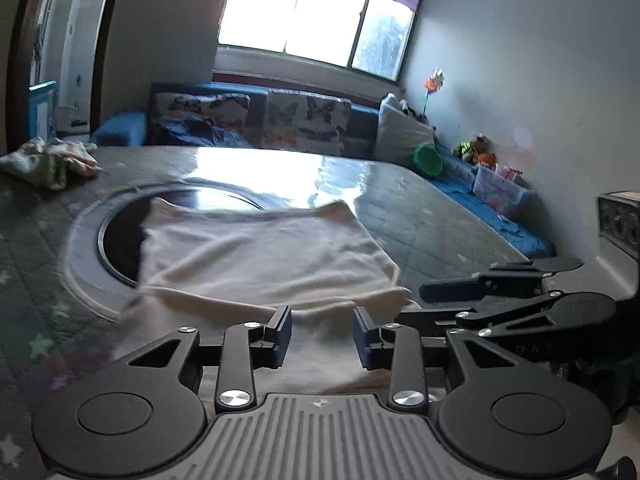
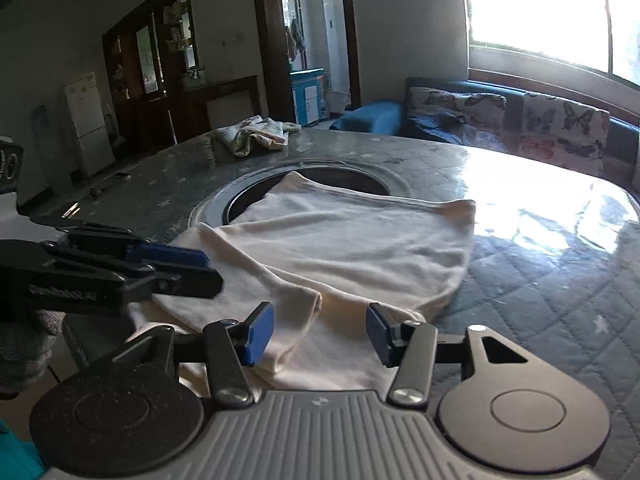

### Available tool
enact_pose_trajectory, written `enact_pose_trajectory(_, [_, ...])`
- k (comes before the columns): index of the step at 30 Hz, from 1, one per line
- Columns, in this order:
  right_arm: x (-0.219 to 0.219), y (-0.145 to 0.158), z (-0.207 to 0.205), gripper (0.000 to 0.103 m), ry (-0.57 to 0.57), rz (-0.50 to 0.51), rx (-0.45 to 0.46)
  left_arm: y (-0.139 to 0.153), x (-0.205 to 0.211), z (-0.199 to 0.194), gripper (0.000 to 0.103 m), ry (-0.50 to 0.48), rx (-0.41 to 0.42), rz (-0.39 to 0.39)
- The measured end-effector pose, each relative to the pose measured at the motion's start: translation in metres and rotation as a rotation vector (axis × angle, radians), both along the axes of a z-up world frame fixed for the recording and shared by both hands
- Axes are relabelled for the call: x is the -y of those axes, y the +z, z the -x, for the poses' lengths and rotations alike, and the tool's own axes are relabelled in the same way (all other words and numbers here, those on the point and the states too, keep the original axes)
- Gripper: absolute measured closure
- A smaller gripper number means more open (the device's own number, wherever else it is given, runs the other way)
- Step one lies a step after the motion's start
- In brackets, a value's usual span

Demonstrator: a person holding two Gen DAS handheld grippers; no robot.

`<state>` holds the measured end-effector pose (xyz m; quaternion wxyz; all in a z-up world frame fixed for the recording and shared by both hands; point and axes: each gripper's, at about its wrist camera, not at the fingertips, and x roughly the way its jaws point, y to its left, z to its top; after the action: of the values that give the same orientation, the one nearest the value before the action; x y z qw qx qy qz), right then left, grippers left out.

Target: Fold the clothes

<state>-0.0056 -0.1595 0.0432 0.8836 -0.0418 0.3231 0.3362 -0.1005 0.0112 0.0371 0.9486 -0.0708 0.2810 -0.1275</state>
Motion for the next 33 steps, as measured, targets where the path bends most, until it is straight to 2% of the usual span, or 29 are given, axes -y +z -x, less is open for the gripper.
enact_pose_trajectory(1, [-0.001, -0.001, -0.004, 0.053, 0.004, -0.029, -0.043, 0.001, -0.005, 0.001, 0.065, 0.012, 0.008, -0.013])
enact_pose_trajectory(3, [-0.005, -0.002, -0.008, 0.053, 0.006, -0.038, -0.063, 0.002, -0.014, 0.004, 0.062, 0.037, 0.023, -0.046])
enact_pose_trajectory(4, [-0.008, -0.003, -0.009, 0.053, 0.007, -0.038, -0.067, 0.002, -0.019, 0.004, 0.057, 0.057, 0.026, -0.057])
enact_pose_trajectory(6, [-0.012, -0.008, -0.016, 0.054, 0.003, -0.057, -0.109, 0.001, -0.03, 0.005, 0.055, 0.096, 0.033, -0.08])
enact_pose_trajectory(9, [-0.021, -0.017, -0.023, 0.054, -0.008, -0.018, -0.099, -0.001, -0.047, 0.006, 0.055, 0.152, 0.029, -0.098])
enact_pose_trajectory(13, [-0.031, -0.028, -0.034, 0.061, -0.01, -0.002, -0.127, -0.005, -0.059, 0.007, 0.053, 0.189, 0.022, -0.111])
enact_pose_trajectory(14, [-0.032, -0.03, -0.035, 0.066, -0.01, 0.005, -0.126, -0.006, -0.06, 0.007, 0.051, 0.191, 0.021, -0.117])
enact_pose_trajectory(17, [-0.038, -0.033, -0.035, 0.078, -0.003, 0.015, -0.113, -0.012, -0.061, 0.006, 0.049, 0.196, 0.003, -0.13])
enact_pose_trajectory(19, [-0.039, -0.032, -0.033, 0.091, -0.007, 0.025, -0.09, -0.014, -0.06, 0.005, 0.049, 0.194, -0.004, -0.143])
enact_pose_trajectory(21, [-0.039, -0.028, -0.032, 0.095, -0.005, 0.032, -0.067, -0.013, -0.059, 0.006, 0.048, 0.181, 0.003, -0.147])
enact_pose_trajectory(23, [-0.038, -0.021, -0.028, 0.099, 0.0, 0.041, -0.034, -0.012, -0.057, 0.005, 0.048, 0.169, 0.009, -0.157])
enact_pose_trajectory(28, [-0.037, 0.002, -0.019, 0.099, -0.003, 0.074, 0.058, -0.014, -0.052, 0.003, 0.048, 0.133, 0.004, -0.173])
enact_pose_trajectory(33, [-0.033, 0.012, -0.013, 0.099, -0.033, 0.111, 0.11, -0.022, -0.052, 0.002, 0.048, 0.105, -0.034, -0.193])
